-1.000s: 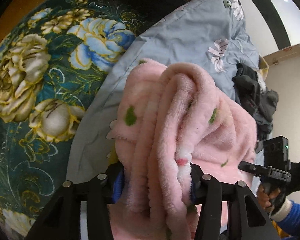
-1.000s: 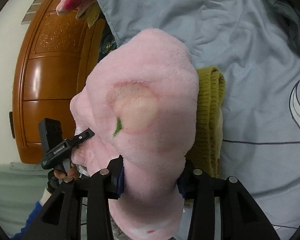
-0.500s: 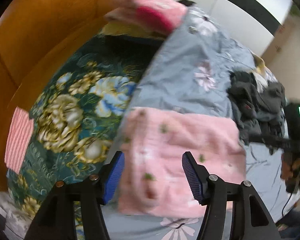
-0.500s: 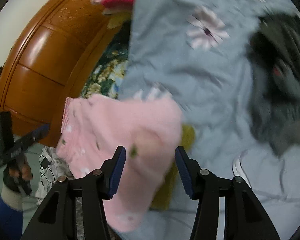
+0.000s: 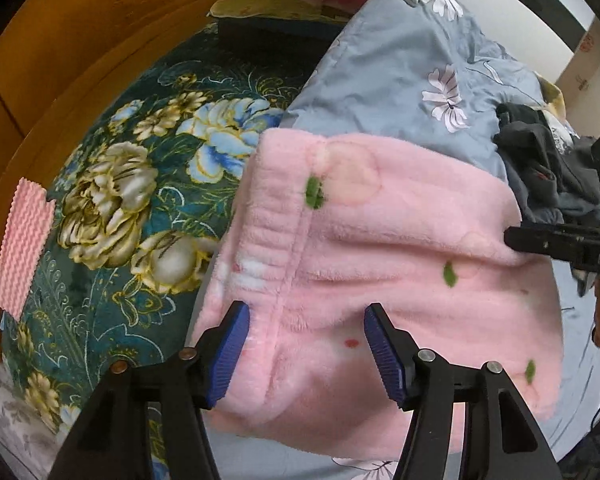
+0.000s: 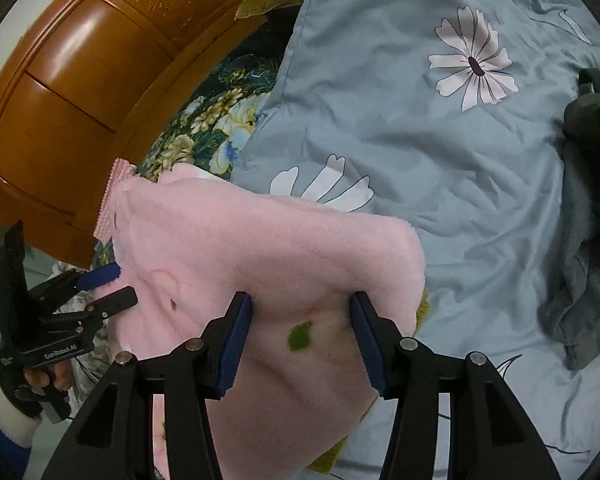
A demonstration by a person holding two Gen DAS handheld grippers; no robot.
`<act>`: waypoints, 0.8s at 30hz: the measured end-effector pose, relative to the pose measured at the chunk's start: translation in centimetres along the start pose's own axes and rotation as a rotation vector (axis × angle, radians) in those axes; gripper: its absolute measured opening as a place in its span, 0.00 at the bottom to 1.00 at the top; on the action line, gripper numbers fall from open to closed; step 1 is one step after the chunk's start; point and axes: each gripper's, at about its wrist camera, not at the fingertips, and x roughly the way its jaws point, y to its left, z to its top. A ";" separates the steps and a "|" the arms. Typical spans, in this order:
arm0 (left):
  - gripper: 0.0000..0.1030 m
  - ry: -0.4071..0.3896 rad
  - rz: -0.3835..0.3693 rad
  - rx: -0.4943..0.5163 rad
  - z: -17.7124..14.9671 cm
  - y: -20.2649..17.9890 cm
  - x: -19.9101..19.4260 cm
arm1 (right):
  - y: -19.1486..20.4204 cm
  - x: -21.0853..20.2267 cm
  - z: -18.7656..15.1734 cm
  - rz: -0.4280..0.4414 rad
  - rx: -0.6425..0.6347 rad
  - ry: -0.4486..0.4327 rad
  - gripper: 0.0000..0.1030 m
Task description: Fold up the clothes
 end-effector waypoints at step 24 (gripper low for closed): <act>1.00 -0.204 0.029 -0.280 -12.0 -6.9 -10.2 | 6.7 -7.0 -14.5 -0.078 -0.093 0.046 0.81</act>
